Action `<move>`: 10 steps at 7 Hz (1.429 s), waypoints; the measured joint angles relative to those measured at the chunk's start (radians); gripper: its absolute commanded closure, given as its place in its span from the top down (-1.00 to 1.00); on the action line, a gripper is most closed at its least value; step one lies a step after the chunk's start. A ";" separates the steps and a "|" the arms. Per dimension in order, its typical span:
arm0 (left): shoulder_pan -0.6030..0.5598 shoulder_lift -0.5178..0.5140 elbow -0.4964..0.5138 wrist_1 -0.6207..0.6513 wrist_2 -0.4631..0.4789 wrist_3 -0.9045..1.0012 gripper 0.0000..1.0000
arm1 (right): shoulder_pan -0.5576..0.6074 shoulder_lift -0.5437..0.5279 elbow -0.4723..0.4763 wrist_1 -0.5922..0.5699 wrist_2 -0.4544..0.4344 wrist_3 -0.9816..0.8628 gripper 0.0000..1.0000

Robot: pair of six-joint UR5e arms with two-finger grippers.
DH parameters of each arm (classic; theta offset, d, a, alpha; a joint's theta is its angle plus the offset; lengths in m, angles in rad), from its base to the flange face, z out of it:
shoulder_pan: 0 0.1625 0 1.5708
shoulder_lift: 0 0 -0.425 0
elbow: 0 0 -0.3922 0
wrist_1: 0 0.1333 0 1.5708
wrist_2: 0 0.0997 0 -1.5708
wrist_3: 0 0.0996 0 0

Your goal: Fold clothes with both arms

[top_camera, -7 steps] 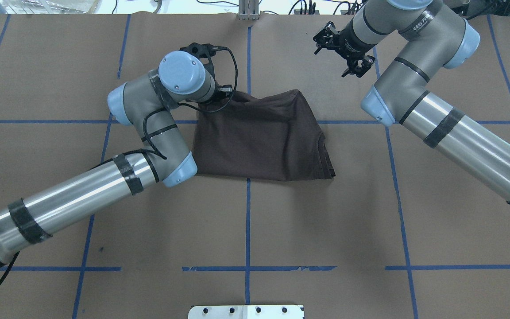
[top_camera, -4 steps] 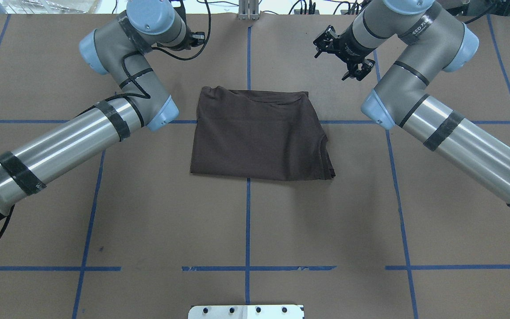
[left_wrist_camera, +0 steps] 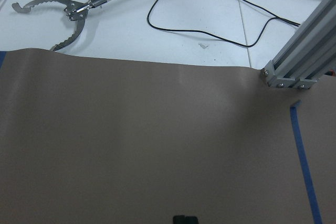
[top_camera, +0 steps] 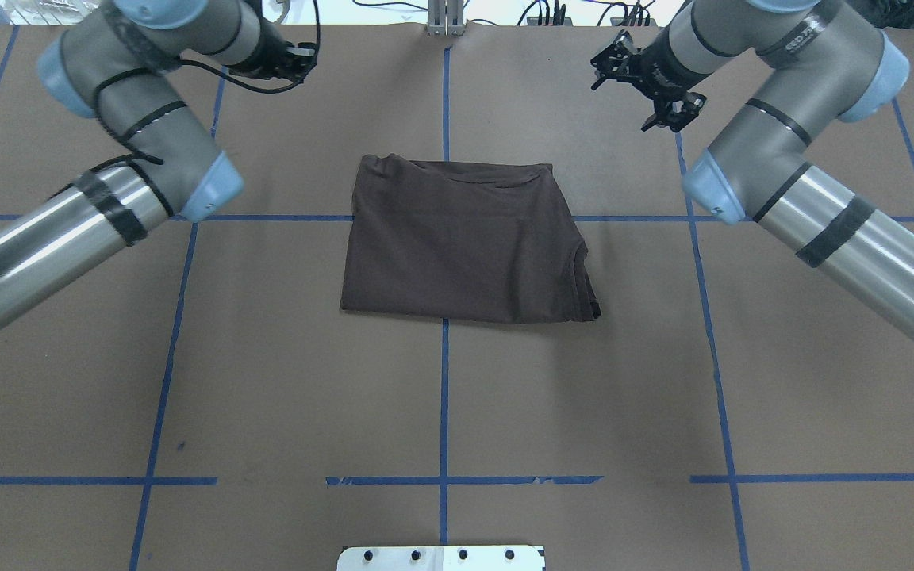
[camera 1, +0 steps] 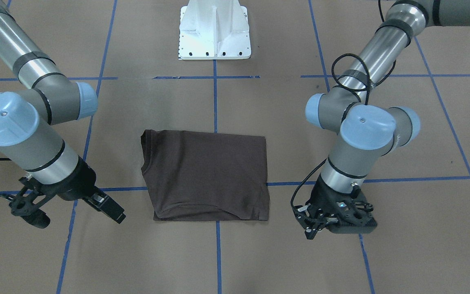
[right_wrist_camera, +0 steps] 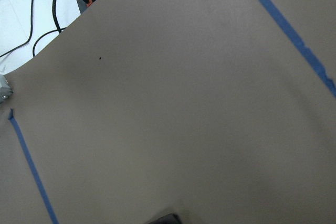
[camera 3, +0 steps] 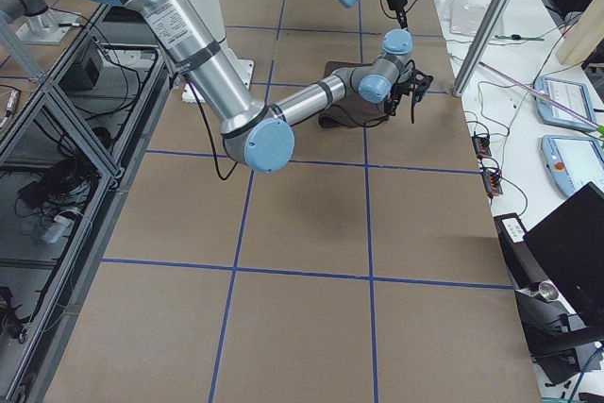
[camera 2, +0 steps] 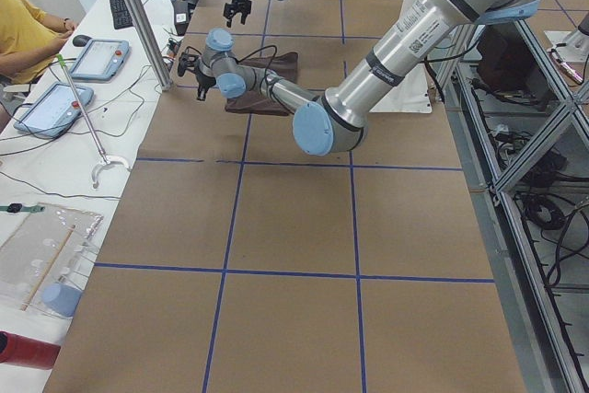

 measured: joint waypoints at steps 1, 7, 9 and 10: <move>-0.055 0.110 -0.099 0.000 -0.067 0.092 -1.00 | 0.048 -0.055 0.028 -0.007 0.002 -0.129 1.00; -0.512 0.448 -0.243 0.184 -0.414 0.798 -0.55 | 0.370 -0.375 0.059 -0.188 0.173 -1.126 1.00; -0.545 0.572 -0.400 0.346 -0.433 0.895 0.14 | 0.476 -0.494 0.096 -0.214 0.254 -1.295 1.00; -0.565 0.604 -0.418 0.414 -0.430 1.015 0.99 | 0.497 -0.523 0.106 -0.222 0.265 -1.328 1.00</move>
